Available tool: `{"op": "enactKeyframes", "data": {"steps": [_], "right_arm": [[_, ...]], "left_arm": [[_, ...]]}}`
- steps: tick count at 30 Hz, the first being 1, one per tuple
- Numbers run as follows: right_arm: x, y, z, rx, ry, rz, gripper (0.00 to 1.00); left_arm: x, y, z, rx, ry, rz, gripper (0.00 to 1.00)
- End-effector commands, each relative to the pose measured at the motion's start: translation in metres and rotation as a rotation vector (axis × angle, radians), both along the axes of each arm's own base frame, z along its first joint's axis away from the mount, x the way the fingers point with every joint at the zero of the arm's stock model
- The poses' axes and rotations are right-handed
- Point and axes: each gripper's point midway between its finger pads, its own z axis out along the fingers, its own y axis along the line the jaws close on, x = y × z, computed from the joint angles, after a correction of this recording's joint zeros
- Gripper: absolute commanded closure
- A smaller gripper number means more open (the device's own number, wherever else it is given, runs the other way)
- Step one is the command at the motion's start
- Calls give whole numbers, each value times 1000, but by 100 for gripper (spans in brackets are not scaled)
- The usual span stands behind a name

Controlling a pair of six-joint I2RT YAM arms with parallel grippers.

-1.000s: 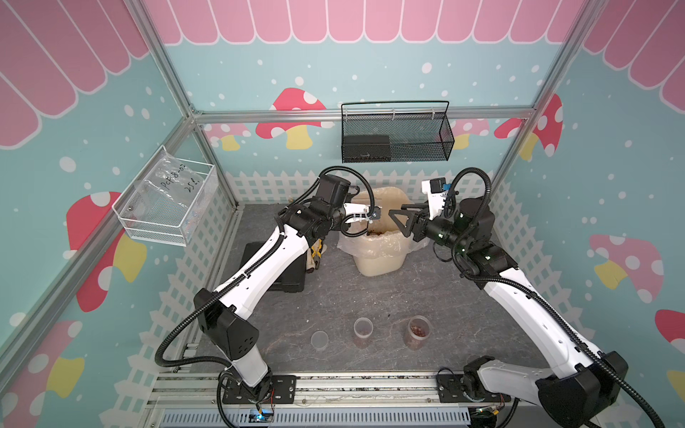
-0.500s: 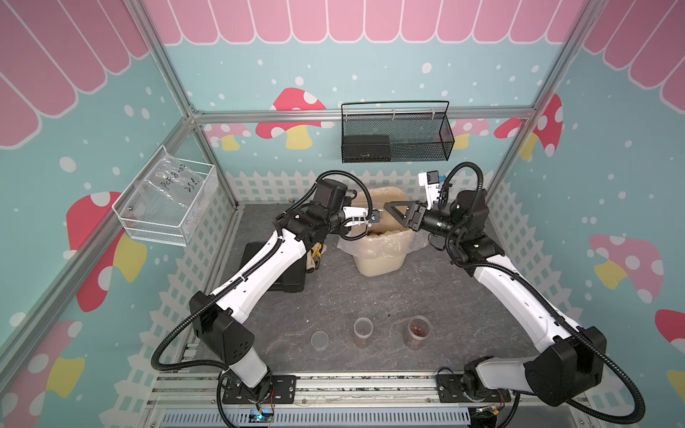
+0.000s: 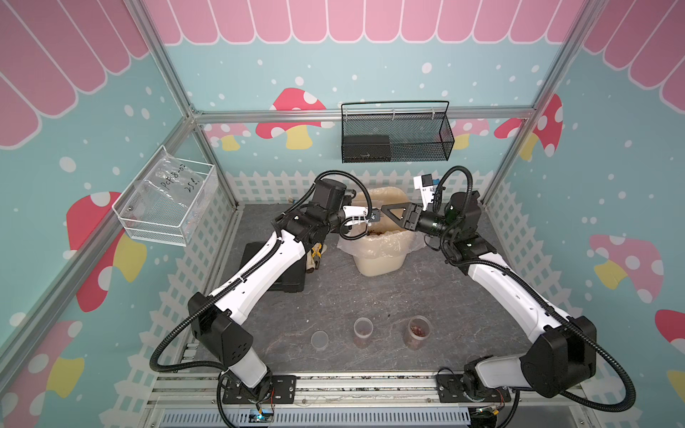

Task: Empty the moldy dried flower tea in the jars
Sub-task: Pour the moldy dried flower tea into the trash bin.

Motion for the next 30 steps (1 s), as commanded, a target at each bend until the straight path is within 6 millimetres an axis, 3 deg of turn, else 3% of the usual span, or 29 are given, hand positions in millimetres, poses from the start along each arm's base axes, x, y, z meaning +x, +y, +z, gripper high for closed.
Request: {"op": "enactKeyframes", "data": {"steps": [1, 12, 20, 30], "right_arm": [[2, 3, -1, 30, 9, 21, 61], [6, 4, -7, 38, 24, 24, 64], [14, -19, -13, 13, 16, -83, 63], [12, -6, -16, 39, 43, 15, 63]], "left_arm": [[-6, 1, 12, -22, -27, -27, 96], [-5, 0, 12, -24, -39, -33, 96], [-6, 2, 13, -26, -43, -33, 96], [-6, 0, 12, -30, -41, -45, 96]]}}
